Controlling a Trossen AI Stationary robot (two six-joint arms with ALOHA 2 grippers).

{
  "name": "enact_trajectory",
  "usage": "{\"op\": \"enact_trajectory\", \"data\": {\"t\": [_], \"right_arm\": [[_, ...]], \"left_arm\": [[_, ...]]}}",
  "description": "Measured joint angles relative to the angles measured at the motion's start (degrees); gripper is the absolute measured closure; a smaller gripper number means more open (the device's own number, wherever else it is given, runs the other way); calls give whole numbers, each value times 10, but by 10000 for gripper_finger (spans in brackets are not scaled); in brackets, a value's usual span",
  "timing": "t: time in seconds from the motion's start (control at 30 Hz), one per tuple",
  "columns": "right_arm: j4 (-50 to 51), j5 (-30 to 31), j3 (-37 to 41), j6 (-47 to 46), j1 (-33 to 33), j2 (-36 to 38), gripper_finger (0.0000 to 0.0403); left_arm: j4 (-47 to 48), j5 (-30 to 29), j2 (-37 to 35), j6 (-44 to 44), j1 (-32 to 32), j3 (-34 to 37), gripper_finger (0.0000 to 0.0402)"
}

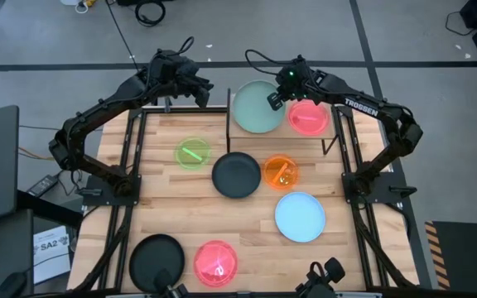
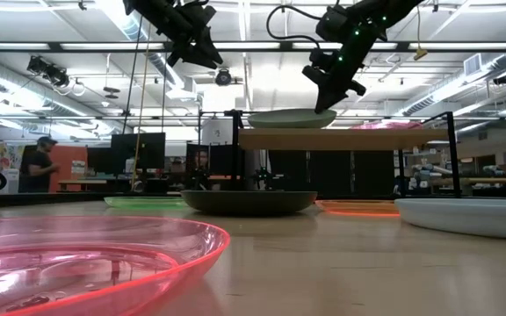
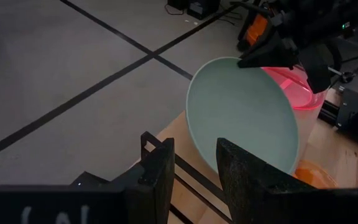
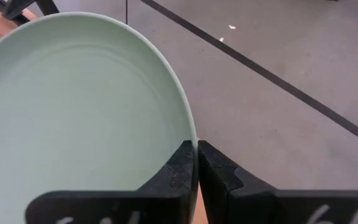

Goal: Place and stack plates onto a shelf
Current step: Put the left blue plate on the shelf, then stack the green plate on top of the pink plate on the shelf

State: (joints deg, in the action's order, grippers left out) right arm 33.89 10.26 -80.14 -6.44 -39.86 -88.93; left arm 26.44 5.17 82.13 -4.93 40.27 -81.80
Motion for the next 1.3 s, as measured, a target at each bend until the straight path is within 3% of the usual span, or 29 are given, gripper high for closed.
{"op": "enact_trajectory", "data": {"t": [0.57, 1.1, 1.3], "right_arm": [[0, 0, 0, 4, -1, 0, 361], [0, 1, 0, 4, 0, 0, 286], [0, 1, 0, 4, 0, 0, 275]], "left_arm": [[0, 0, 0, 0, 0, 0, 276], [0, 0, 0, 1, 0, 0, 276], [5, 0, 0, 1, 0, 0, 276]]}}
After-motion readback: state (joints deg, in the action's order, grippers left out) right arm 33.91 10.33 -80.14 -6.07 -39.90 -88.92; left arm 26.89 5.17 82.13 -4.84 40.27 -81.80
